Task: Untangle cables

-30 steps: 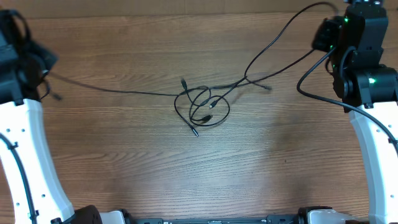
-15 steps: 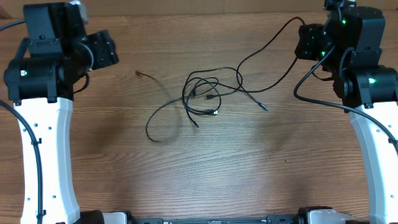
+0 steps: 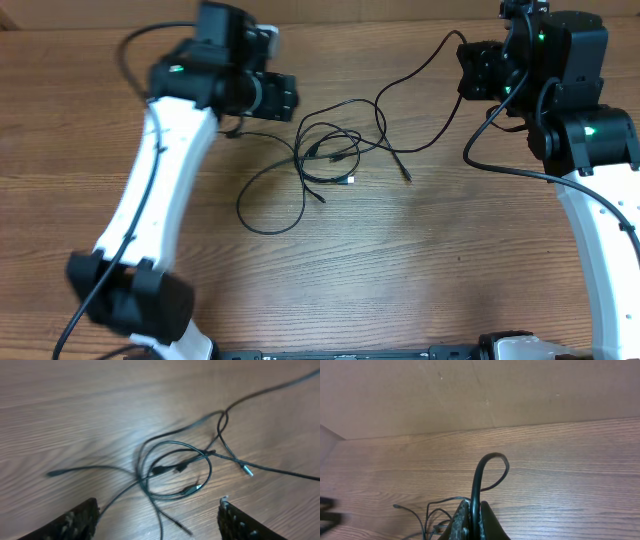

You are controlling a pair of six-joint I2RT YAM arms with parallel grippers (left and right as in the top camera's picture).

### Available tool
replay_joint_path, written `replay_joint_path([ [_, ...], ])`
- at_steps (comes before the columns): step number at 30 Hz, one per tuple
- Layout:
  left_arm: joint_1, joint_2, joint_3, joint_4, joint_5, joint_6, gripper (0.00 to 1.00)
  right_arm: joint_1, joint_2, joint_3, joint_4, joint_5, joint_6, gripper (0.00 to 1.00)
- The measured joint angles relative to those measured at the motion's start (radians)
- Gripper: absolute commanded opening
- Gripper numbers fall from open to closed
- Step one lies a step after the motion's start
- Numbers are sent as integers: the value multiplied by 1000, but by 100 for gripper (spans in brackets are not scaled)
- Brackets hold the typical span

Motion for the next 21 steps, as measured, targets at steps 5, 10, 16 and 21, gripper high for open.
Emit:
replay_joint_path([
  [5, -93, 129, -7, 73, 0, 68, 87, 0, 0, 0, 0, 0, 0, 4],
  [10, -153, 214, -7, 129, 0, 137, 100, 0, 0, 0, 0, 0, -1, 4],
  [16, -201, 298, -7, 168, -84, 218, 100, 0, 0, 0, 0, 0, 0, 4],
  [21, -225, 339, -8, 230, -227, 239, 100, 0, 0, 0, 0, 0, -1, 4],
])
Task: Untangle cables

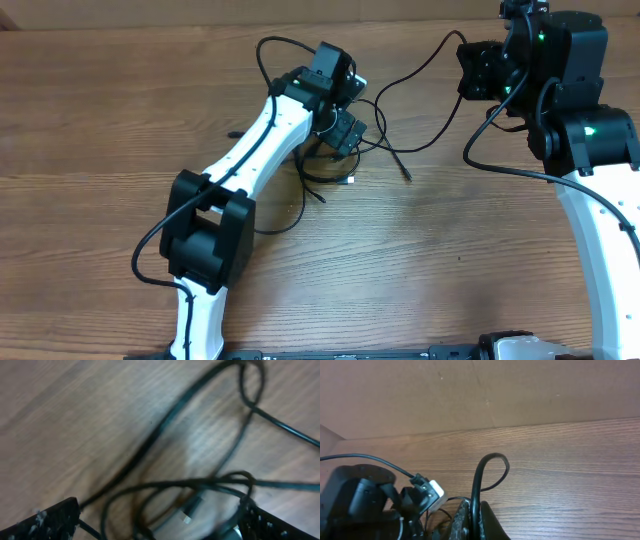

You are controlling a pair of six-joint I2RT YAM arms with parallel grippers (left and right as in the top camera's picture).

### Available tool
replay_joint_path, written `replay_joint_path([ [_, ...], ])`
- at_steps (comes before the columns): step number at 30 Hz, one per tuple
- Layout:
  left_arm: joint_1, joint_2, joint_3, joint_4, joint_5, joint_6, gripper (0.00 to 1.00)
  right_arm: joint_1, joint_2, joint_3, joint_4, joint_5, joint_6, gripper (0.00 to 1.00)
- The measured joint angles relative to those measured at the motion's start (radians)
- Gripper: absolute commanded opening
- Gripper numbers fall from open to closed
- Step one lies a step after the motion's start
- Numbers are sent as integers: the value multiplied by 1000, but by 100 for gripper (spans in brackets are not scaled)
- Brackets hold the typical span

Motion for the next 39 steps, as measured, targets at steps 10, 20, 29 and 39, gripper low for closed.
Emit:
replay_joint_path([
  [10, -12, 56, 0, 77, -108, 11, 100, 0, 0, 0, 0, 0, 0, 4],
  [20, -12, 119, 0, -9, -126, 43, 4, 0, 0, 0, 0, 0, 0, 4],
  [29, -2, 119, 1, -164, -269, -21, 4, 0, 0, 0, -5, 54, 0, 4],
  [39, 277, -87, -1, -277, -256, -209, 7, 0, 0, 0, -32, 481, 4, 4],
])
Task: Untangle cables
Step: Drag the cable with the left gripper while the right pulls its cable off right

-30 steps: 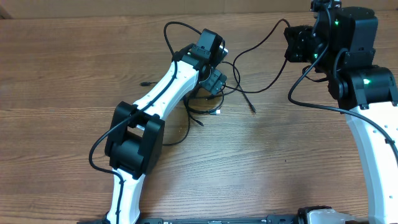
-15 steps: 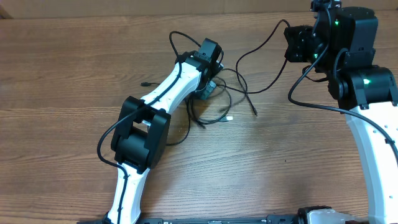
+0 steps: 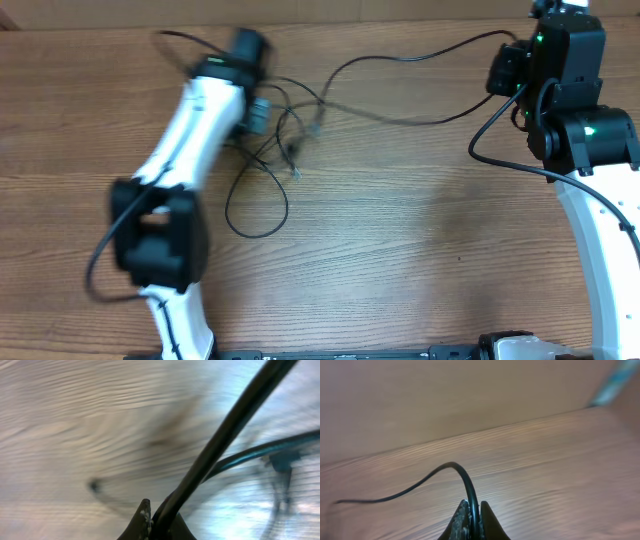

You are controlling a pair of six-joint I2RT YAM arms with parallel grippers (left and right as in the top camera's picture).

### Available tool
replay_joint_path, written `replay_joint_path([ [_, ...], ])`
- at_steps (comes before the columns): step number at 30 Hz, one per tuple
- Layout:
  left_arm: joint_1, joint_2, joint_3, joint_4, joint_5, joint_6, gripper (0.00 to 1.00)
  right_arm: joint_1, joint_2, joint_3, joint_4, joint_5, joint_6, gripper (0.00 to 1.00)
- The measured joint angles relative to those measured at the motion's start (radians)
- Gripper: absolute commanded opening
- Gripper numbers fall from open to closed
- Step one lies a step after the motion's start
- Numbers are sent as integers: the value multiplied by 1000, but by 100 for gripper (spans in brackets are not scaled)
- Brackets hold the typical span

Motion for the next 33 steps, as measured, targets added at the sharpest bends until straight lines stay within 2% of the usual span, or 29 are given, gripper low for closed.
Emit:
replay_joint_path([
  [5, 148, -117, 0, -74, 96, -22, 4, 0, 0, 0, 1, 158, 0, 4],
  [9, 177, -127, 0, -124, 159, -22, 4, 0, 0, 0, 2, 217, 0, 4],
  [14, 177, -127, 0, -176, 169, -30, 4, 0, 0, 0, 31, 330, 5, 4],
  [18, 177, -127, 0, -219, 103, -95, 4, -1, 0, 0, 37, 377, 8, 4],
  [24, 177, -127, 0, -303, -83, -286, 4, -58, 0, 19, 106, 399, 7, 4],
  [33, 177, -127, 0, -303, -117, -428, 4, -214, -5, 215, 163, 359, 8, 4],
])
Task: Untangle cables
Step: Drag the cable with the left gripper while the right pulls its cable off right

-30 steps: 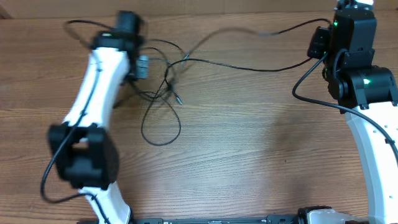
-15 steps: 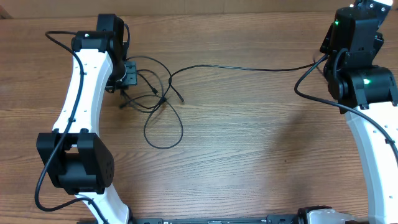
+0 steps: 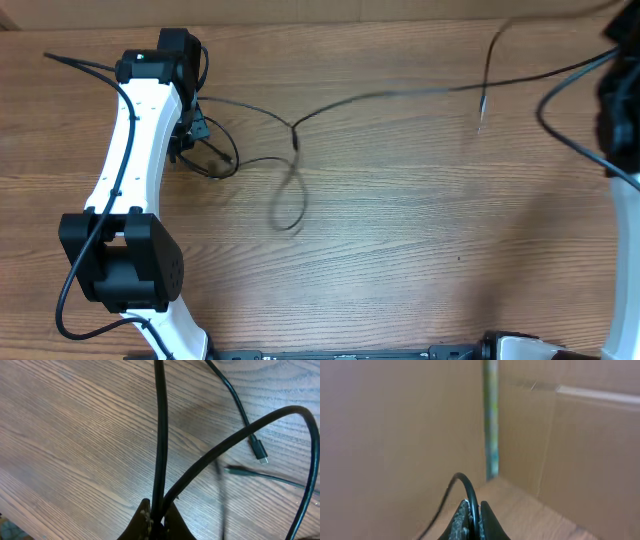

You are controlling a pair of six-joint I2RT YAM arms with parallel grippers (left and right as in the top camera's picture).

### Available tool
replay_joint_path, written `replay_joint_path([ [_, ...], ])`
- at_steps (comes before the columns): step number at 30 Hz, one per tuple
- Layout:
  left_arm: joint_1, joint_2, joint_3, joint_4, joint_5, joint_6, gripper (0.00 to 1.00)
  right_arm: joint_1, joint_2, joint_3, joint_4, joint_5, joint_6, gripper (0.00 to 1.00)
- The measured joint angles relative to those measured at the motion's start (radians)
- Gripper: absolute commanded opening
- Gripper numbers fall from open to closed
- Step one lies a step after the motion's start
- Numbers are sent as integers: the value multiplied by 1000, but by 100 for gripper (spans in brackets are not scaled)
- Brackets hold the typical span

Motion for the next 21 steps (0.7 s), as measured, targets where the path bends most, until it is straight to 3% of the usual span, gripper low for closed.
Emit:
replay_joint_path([
  [6, 0, 0, 0, 2, 20, -30, 4, -68, -19, 34, 63, -21, 2, 4],
  [11, 0, 0, 0, 27, 128, -28, 4, -76, -19, 34, 41, -159, 12, 4],
  [21, -69, 0, 0, 121, 589, 298, 4, -80, 63, 35, -248, -339, 19, 4],
])
